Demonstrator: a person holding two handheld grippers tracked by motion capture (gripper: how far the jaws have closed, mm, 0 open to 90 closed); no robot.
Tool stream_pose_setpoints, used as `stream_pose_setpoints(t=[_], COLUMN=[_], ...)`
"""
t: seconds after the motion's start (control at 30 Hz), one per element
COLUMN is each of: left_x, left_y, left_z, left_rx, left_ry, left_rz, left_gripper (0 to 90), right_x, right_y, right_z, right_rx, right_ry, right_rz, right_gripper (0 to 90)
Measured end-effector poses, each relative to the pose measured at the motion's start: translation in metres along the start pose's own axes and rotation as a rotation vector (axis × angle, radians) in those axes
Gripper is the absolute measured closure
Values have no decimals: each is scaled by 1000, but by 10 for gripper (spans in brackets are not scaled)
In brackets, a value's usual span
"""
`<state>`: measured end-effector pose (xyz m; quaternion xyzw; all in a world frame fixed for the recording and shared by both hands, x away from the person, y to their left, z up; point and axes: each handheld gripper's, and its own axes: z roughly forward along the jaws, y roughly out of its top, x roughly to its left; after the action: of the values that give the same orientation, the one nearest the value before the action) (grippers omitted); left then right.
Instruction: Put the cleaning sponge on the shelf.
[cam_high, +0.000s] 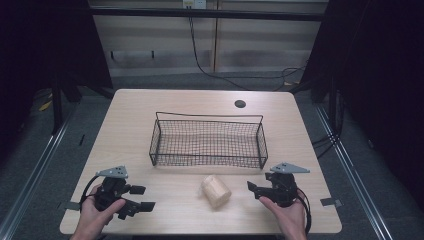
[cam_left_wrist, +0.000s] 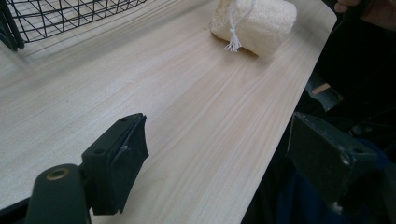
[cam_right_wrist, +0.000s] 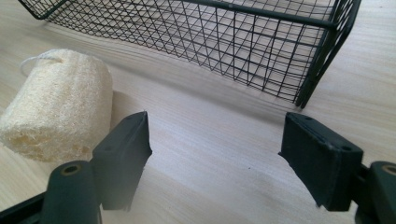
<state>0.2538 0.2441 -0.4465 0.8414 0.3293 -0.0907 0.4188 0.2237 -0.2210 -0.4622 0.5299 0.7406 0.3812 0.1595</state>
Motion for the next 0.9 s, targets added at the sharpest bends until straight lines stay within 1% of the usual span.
stream_pose_setpoints(t=[0.03, 0.07, 0.1, 0.13, 0.17, 0.2, 0.23, 0.3, 0.33, 0.37, 0.4, 0.43, 0.5, 0.57, 0.6, 0.63, 0.7, 0.73, 0.8, 0.87, 0.9], left_x=[0, 0, -1, -1, -2, -2, -1, -1, -1, -1, -1, -1, -1, -1, -2, -2, -2, -2, -2, -2, -2], left_y=[0, 0, 0, 0, 0, 0, 0, 0, 0, 0, 0, 0, 0, 0, 0, 0, 0, 0, 0, 0, 0], left_z=[0, 0, 1, 1, 2, 2, 1, 1, 1, 1, 1, 1, 1, 1, 1, 1, 1, 1, 1, 1, 1], left_rx=[2, 3, 2, 0, -1, 1, 4, 3, 3, -1, -1, 0, -2, -1, -2, -3, -4, -2, -2, -1, -1], left_ry=[-2, 0, 4, 1, 2, 3, 4, 3, 3, 3, 3, -1, -3, -4, -4, -4, -3, -2, -1, 0, 1], left_rz=[1, 2, 2, -1, 0, 1, 5, 1, 1, 0, 0, 1, 2, 4, 3, 2, 2, 3, 3, 5, 5], left_gripper=[195, 195, 195, 195, 196, 195, 195, 195, 195, 195, 196, 196, 195, 195, 195, 196, 195, 195, 195, 196, 196], right_x=[-1, -1, -2, -3, -4, -5, -7, -7, -7, -7, -7, -7, -6, -5, -5, -4, -2, 0, 1, 1, 1], right_y=[1, 1, 1, 1, 2, 2, 4, 4, 6, 8, 8, 10, 10, 12, 12, 13, 16, 19, 20, 23, 25], right_z=[-1, -1, -2, -2, -3, -3, -6, -7, -8, -10, -10, -12, -12, -12, -12, -12, -12, -14, -15, -18, -19], right_rx=[-2, -2, 2, 10, 16, 27, 24, 22, 23, 45, 45, 58, 68, 101, 101, 115, 126, 151, 149, 168, 172], right_ry=[8, 8, 26, 43, 61, 77, 88, 96, 92, 92, 92, 95, 99, 140, 140, 141, 148, 158, 151, 152, 142], right_rz=[17, 17, 37, 45, 37, 33, 52, 54, 61, 70, 70, 68, 74, 86, 86, 82, 71, 65, 60, 62, 57], right_gripper=[213, 213, 217, 237, 273, 291, 291, 291, 289, 292, 292, 341, 349, 349, 349, 349, 356, 378, 377, 382, 375])
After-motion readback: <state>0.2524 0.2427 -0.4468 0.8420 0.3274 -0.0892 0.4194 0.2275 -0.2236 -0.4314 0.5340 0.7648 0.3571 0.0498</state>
